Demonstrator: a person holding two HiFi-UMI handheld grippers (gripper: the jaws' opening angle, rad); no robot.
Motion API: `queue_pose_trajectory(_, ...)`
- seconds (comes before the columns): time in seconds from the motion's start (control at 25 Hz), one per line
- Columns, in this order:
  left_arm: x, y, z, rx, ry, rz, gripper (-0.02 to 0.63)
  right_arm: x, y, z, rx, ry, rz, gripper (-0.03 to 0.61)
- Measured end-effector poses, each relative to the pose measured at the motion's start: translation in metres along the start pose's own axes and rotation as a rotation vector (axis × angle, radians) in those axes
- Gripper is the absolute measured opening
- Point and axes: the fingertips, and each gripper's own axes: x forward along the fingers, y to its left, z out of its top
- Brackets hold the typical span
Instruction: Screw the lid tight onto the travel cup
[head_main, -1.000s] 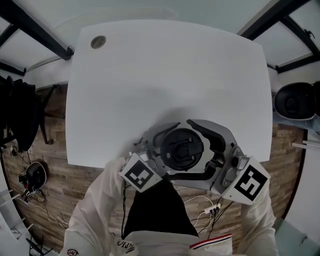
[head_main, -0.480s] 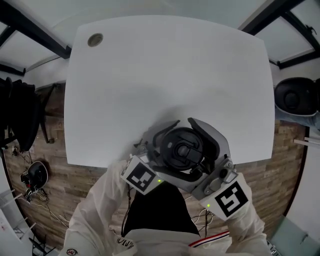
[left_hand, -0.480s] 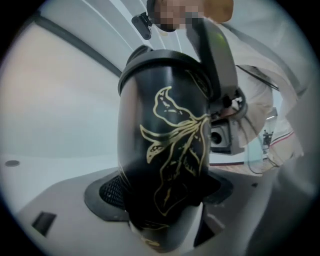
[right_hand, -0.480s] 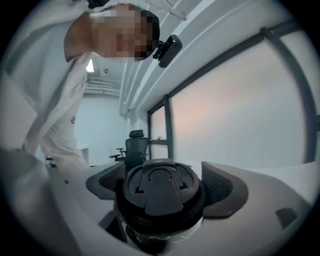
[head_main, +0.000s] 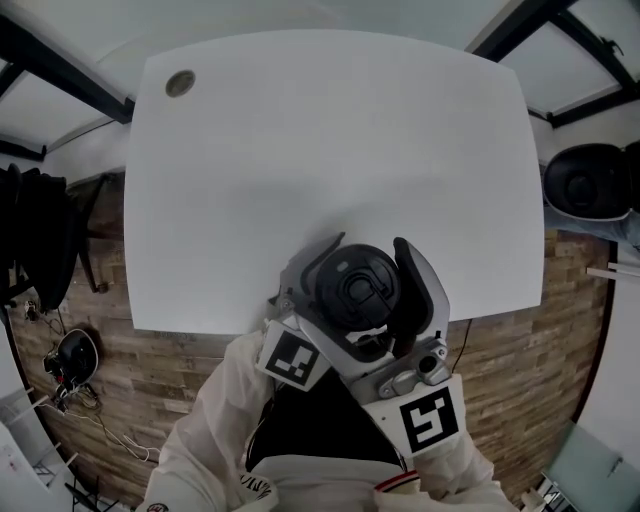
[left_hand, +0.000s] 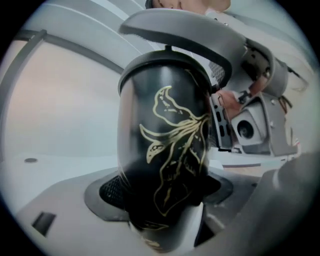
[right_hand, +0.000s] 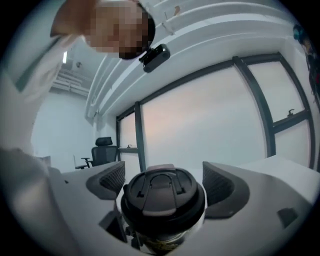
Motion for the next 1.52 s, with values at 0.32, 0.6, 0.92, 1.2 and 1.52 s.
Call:
queue_pose_trajectory(0.32,-0.006,-0.010,0.013,0.065,-0.115,-0.294,0.402,-0.022,0.018,0.000,-0.076,0.092,0.632,0.459)
queue_pose_trajectory(0.6,-0.012,-0.019,0.008,0.088,-0.107,-0.483,0.402,-0.010,0.042,-0.015,-0.163,0.148,0.905,0.458)
queue_pose_trajectory(0.92,-0.007,-0.012,0.008,0.069,-0.090,-0.313,0.402,0.001,0.024,-0.008,-0.099,0.020,0.434,0.457)
queue_pose_trajectory(1.2,0.000,-0.004,0.002,0.037,-0.041,-0.076,0.402,0.000,-0.001,-0.005,-0.069,-0.023,-0.071,0.457)
queue_pose_trajectory(1.52,0.004,-0.005,0.013,0.039,-0.084,-0.096,0.402,-0.022,0.003,0.005,-0.003,-0.013,0.162,0.457)
